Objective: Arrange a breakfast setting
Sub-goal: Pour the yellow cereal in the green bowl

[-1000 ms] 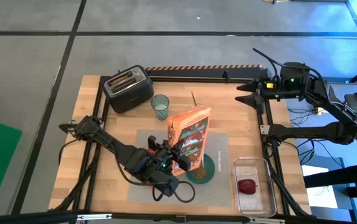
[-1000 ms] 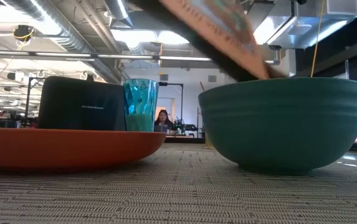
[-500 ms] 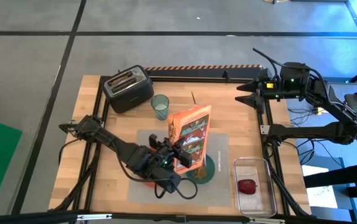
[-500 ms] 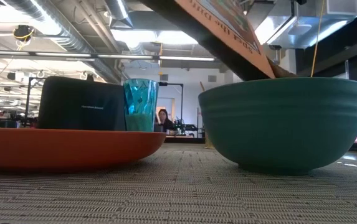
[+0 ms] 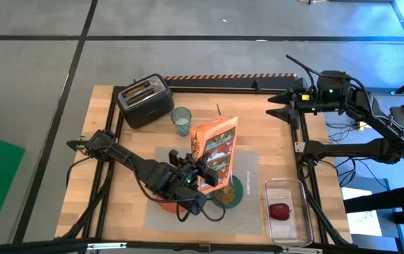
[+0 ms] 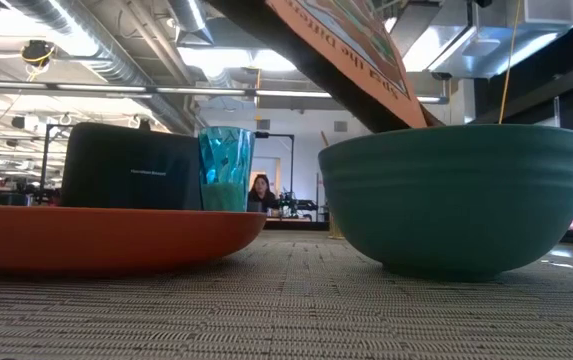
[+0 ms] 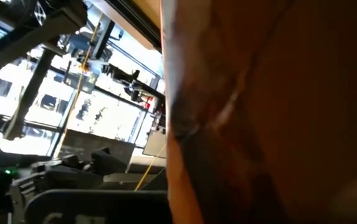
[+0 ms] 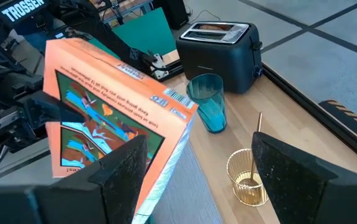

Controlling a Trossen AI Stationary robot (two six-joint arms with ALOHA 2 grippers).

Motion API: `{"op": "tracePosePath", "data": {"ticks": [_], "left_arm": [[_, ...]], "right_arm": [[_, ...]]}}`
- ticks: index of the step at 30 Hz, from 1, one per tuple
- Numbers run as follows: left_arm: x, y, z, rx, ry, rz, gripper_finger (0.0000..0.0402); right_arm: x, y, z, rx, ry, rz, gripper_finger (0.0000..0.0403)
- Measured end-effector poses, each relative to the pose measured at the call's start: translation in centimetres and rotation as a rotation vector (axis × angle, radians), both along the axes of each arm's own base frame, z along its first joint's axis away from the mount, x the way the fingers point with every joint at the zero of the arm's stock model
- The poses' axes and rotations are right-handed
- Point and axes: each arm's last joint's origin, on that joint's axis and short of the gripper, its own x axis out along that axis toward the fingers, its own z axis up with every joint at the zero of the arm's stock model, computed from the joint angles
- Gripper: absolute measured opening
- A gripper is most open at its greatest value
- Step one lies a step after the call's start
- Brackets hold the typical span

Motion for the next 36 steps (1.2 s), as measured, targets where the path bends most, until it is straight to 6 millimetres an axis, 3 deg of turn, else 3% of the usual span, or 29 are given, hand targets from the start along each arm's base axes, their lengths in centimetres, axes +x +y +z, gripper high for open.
{"op": "tracePosePath", "data": {"ticks": [36], "left_arm": [[0.4, 4.1, -1.1, -0.362, -0.034, 0.209, 0.0014]], "right_arm": [[0.0, 0.1, 0.0, -0.011, -0.001, 0.025, 0.028]]}}
